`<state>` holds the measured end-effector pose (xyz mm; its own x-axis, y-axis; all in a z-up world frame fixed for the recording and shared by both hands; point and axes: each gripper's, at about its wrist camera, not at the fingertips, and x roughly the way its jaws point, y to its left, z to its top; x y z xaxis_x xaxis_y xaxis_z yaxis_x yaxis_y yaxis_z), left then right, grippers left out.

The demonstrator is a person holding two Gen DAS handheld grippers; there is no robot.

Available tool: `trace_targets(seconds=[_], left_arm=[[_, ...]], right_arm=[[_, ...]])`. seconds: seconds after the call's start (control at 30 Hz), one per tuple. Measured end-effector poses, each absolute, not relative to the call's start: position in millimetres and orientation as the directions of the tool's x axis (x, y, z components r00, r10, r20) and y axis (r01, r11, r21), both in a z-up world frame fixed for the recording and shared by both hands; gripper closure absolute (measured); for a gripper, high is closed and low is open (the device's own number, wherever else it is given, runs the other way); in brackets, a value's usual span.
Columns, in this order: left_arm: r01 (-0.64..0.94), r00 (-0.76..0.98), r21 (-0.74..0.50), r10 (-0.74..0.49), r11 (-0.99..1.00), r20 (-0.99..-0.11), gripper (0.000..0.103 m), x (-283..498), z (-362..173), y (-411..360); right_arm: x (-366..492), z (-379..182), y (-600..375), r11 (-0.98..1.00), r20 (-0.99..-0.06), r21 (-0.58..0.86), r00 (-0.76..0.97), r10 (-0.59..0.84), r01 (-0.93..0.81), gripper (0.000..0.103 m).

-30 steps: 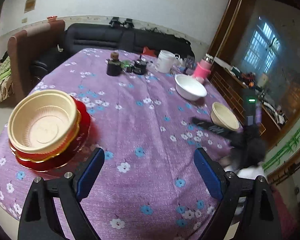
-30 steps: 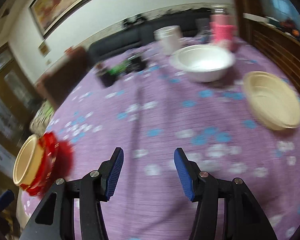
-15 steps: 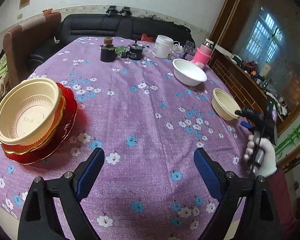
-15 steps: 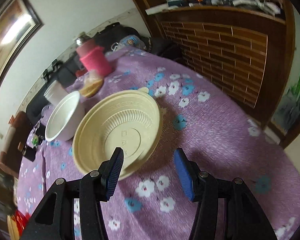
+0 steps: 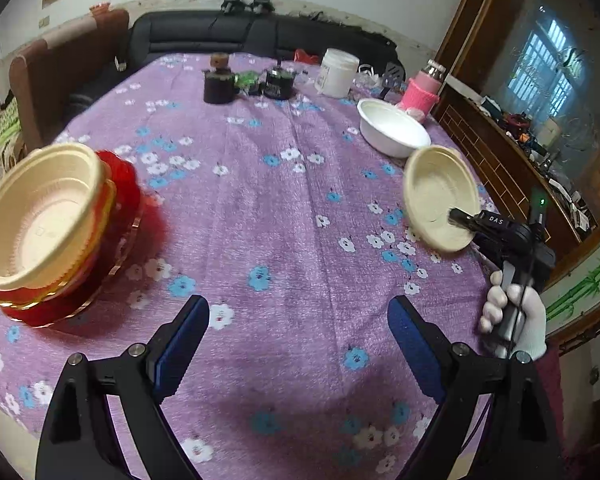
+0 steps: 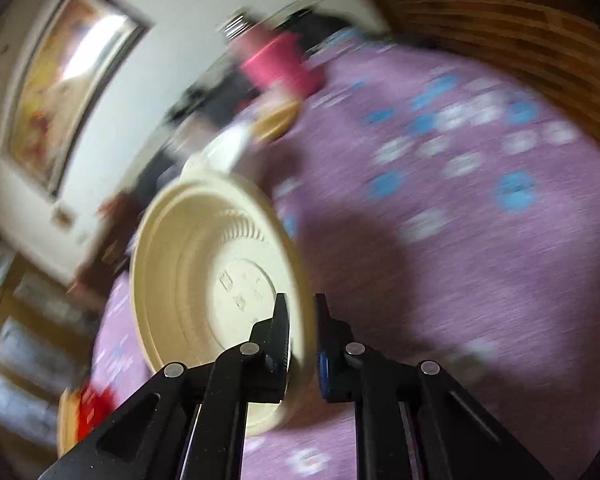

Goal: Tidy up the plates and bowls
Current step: 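Grasp the rim of the second cream bowl with the right tool, then carry the cream bowl with the right tool and lower it into the first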

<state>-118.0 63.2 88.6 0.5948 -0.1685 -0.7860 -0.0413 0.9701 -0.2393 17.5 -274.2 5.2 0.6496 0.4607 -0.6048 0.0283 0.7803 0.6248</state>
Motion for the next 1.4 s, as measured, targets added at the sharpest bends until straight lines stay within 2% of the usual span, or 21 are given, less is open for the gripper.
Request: trace_targets(seconds=[0.17, 0.3, 0.47, 0.7, 0.87, 0.9, 0.93, 0.97, 1.03, 1.07, 1.1, 1.4], left_arm=[[-0.025, 0.578, -0.211, -0.158, 0.977, -0.801, 0.013, -93, 79, 39], [-0.004, 0.581, -0.157, -0.125, 0.988, -0.804, 0.013, -65, 71, 17], [-0.005, 0.546, -0.155, -0.127, 0.988, -0.828, 0.013, -33, 54, -1], [-0.008, 0.516, -0.123, -0.101, 0.992, -0.851, 0.013, -7, 35, -14], [-0.004, 0.469, -0.171, -0.149, 0.985, -0.871, 0.014, 0, 20, -18], [-0.003, 0.469, -0.174, -0.152, 0.985, -0.870, 0.022, -1, 19, -19], [0.003, 0.465, -0.174, -0.155, 0.985, -0.872, 0.041, -1, 17, -19], [0.009, 0.462, -0.167, -0.152, 0.986, -0.874, 0.050, -1, 15, -20], [0.026, 0.476, -0.148, -0.142, 0.989, -0.868, 0.079, -1, 17, -21], [0.031, 0.465, -0.161, -0.157, 0.986, -0.871, 0.080, 0, 16, -21], [0.030, 0.464, -0.170, -0.165, 0.985, -0.871, 0.080, 0, 16, -20], [0.027, 0.458, -0.206, -0.196, 0.978, -0.867, 0.081, -6, 16, -13]], right_arm=[[13, 8, -224, 0.718, -0.560, 0.667, 0.501, 0.660, -0.199, 0.091], [7, 10, -199, 0.753, -0.604, 0.603, 0.467, 0.646, -0.263, 0.089], [3, 10, -191, 0.790, -0.634, 0.547, 0.479, 0.607, -0.277, 0.089], [12, 9, -193, 0.795, -0.643, 0.542, 0.475, 0.600, -0.271, 0.089], [12, 9, -192, 0.792, -0.641, 0.544, 0.473, 0.605, -0.276, 0.088], [12, 9, -192, 0.792, -0.642, 0.544, 0.470, 0.605, -0.277, 0.088], [12, 9, -192, 0.792, -0.644, 0.544, 0.466, 0.606, -0.278, 0.088], [13, 9, -191, 0.790, -0.645, 0.546, 0.461, 0.609, -0.279, 0.088], [13, 8, -191, 0.787, -0.645, 0.550, 0.457, 0.613, -0.280, 0.085], [13, 8, -191, 0.785, -0.644, 0.553, 0.455, 0.615, -0.279, 0.080], [13, 8, -191, 0.790, -0.648, 0.548, 0.458, 0.608, -0.274, 0.079], [13, 5, -191, 0.783, -0.640, 0.554, 0.456, 0.618, -0.283, 0.083]])
